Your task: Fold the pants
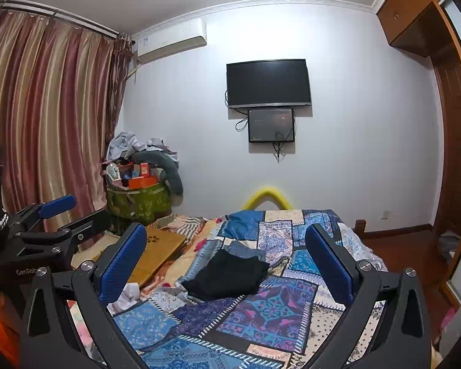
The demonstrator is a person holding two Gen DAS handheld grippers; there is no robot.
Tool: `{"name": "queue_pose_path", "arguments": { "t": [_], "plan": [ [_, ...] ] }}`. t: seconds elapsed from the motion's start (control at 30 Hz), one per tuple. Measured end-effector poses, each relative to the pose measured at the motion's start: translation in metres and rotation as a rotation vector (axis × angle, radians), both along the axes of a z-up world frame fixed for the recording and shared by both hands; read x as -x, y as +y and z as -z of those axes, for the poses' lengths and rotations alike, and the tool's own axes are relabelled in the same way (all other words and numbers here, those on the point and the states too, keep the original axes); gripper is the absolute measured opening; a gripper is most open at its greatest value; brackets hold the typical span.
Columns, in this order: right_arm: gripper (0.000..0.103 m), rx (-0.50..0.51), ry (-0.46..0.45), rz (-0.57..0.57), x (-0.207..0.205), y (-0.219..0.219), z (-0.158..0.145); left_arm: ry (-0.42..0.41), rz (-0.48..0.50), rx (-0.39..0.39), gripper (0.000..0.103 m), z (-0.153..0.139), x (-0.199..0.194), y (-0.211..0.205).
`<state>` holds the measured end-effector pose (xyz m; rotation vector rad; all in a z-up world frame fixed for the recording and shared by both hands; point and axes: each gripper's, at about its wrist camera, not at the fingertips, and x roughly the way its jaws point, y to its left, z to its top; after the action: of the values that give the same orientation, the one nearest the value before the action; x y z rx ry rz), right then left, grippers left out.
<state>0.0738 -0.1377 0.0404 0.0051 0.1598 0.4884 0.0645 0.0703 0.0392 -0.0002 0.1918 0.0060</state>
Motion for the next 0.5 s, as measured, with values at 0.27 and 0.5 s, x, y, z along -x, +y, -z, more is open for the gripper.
{"name": "queue_pose_path", "arguments": {
  "t": [0.27, 0.5],
  "plan": [
    [0.102, -0.002, -0.001, 0.003, 0.0005, -0.0023, 0.0007, 0.004, 0.005, 0.009, 0.103, 0.0005, -0.0017, -0.0003],
    [0.102, -0.009, -0.002, 0.005, 0.0013, -0.0038, 0.0007, 0.003, 0.023, 0.022, 0.103, 0.0001, -0.0006, -0.0003]
  ]
}}
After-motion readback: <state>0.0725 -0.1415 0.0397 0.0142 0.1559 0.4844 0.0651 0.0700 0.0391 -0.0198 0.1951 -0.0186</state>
